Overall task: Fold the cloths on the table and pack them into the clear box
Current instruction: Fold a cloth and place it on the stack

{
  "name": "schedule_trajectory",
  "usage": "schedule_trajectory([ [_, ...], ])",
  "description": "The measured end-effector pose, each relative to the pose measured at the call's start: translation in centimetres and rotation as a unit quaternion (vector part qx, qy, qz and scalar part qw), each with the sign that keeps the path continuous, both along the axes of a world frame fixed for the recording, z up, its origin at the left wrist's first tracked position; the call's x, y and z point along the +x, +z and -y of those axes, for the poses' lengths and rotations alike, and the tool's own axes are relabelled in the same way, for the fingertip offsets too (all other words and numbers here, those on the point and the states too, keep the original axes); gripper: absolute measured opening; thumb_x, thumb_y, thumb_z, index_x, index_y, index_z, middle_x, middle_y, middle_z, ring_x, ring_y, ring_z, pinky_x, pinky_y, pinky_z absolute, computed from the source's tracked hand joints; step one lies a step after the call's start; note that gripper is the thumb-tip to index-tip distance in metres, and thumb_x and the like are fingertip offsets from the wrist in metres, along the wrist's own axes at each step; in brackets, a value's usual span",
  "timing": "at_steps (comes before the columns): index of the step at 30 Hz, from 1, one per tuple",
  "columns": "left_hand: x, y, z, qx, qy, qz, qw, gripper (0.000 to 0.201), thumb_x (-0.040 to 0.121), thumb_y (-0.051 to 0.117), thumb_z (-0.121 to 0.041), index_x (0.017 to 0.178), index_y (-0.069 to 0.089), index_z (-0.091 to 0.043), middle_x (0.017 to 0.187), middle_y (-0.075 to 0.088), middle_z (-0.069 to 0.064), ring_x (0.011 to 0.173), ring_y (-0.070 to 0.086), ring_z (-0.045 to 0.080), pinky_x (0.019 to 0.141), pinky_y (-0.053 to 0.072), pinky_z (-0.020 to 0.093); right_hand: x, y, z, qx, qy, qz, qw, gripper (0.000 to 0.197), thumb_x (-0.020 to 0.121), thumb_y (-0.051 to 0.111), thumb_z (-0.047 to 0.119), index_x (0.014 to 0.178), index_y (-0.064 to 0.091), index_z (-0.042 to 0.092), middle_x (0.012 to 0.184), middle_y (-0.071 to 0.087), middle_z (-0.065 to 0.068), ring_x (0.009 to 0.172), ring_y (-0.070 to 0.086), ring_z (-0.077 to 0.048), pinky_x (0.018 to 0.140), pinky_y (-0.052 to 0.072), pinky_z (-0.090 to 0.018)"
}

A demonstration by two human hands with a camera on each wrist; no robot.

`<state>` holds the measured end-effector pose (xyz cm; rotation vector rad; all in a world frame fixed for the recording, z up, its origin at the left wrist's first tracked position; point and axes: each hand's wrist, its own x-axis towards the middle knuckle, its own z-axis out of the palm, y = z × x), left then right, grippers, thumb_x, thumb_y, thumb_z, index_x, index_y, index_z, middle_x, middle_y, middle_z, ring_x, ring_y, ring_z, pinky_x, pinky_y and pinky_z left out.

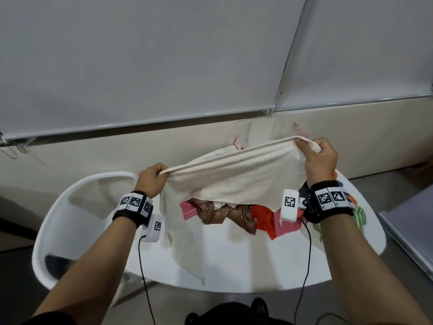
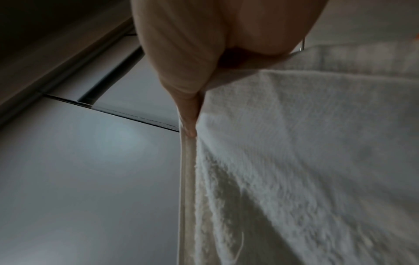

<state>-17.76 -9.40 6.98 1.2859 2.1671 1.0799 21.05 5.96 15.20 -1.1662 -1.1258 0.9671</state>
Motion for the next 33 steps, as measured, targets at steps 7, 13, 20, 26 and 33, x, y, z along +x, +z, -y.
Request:
schedule_trajectory([
  [7,-0.4,-2.8,0.3,-0.093,0.06,-0.004,0.994,0.014,0.096,0.054,-0.026,0.101,0.064,-0.018,0.092,0.067,0.007,0.087,0.06,0.028,0.074,0.044,0.031,2.0,0.0,-2.5,-0.025,-0.028,-0.009,0.999,0.041,0.075,0.083,0.023,0.059,0.045,0.023,0.059,0.043,0.009,0.052,0.037,-0.007,0.05,0.037,-0.021],
  [13,-0.7,-9.5,5.3,-0.363,-0.007,-0.05,0.93,0.058,0.095,0.048,-0.057,0.123,0.063,-0.008,0.126,0.064,0.017,0.117,0.058,0.033,0.102,0.042,0.037,6.0,-1.8,-5.1,-0.11,-0.087,-0.01,0.99,0.029,0.059,0.087,0.034,0.065,0.062,0.021,0.071,0.057,0.002,0.064,0.049,-0.016,0.061,0.046,-0.029],
  [20,-2.0,-4.7,5.3,-0.153,0.109,-0.004,0.982,0.024,0.099,0.052,-0.039,0.093,0.064,-0.018,0.089,0.065,0.009,0.094,0.061,0.032,0.078,0.041,0.036,8.5,-2.7,-7.4,-0.126,-0.139,0.012,0.982,0.031,0.064,0.085,0.032,0.066,0.056,0.02,0.072,0.052,0.006,0.065,0.046,-0.014,0.052,0.04,-0.019],
  [26,-4.9,-3.8,6.6,-0.123,0.162,0.01,0.979,0.016,0.093,0.064,-0.034,0.102,0.069,-0.021,0.096,0.07,0.008,0.092,0.064,0.03,0.085,0.05,0.04,10.3,-4.5,-8.5,-0.207,-0.13,0.017,0.969,0.04,0.061,0.085,0.033,0.087,0.07,0.007,0.08,0.055,0.001,0.069,0.047,-0.017,0.057,0.042,-0.024],
  [33,-3.4,2.0,6.2,0.18,0.301,0.155,0.924,0.007,0.085,0.069,-0.023,0.08,0.064,-0.022,0.051,0.056,-0.014,0.053,0.047,0.006,0.05,0.037,0.014,12.3,-2.6,-8.0,-0.205,0.092,-0.068,0.972,0.03,0.065,0.084,0.021,0.092,0.071,0.014,0.09,0.065,-0.017,0.075,0.066,-0.029,0.072,0.055,-0.044],
])
